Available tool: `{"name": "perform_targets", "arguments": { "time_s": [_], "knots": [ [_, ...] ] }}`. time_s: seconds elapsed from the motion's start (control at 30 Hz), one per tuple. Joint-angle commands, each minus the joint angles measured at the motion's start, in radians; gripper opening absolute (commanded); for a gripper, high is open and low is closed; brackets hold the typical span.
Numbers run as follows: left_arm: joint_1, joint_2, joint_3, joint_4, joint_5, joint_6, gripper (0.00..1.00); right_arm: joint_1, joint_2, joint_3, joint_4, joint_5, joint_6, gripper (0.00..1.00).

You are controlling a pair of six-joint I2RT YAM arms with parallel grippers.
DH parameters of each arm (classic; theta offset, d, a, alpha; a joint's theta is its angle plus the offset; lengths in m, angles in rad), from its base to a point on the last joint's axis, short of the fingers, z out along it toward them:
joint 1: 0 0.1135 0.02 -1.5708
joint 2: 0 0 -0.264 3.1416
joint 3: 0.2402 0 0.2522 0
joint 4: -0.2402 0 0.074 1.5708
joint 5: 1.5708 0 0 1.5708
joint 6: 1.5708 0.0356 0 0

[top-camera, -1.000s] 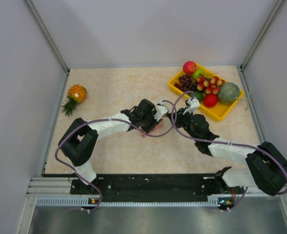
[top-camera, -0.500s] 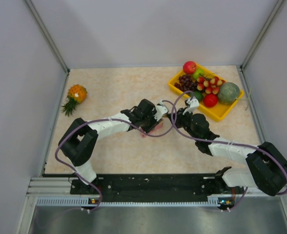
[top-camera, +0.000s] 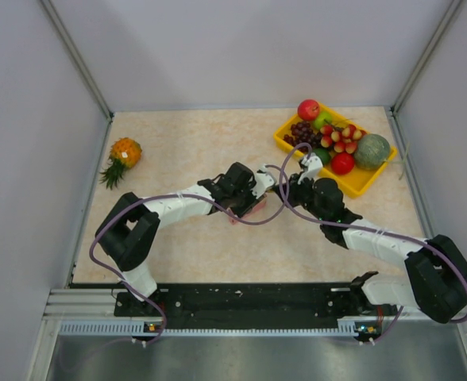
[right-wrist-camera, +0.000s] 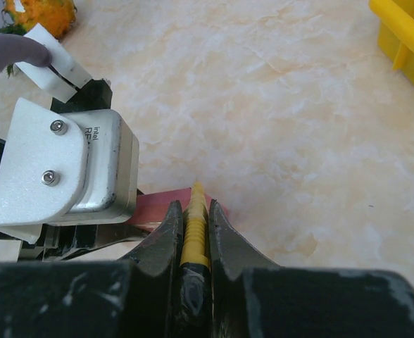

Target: Unpack the express box

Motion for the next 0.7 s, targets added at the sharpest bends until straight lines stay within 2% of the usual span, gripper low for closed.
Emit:
{"name": "perform_targets", "arguments": {
  "time_s": [0.0,0.67],
  "knots": [
    [0.011,0.024,-0.025,-0.082,-0.080,0.011,0.20,-0.015,-0.007,-0.005,-0.171,-0.114,-0.034,0.00],
    [0.014,0.070,0.031,-0.119,-0.163,-0.024,0.15,-0.032,-0.083,-0.008,-0.303,-0.174,-0.007,0.00]
  ]
}}
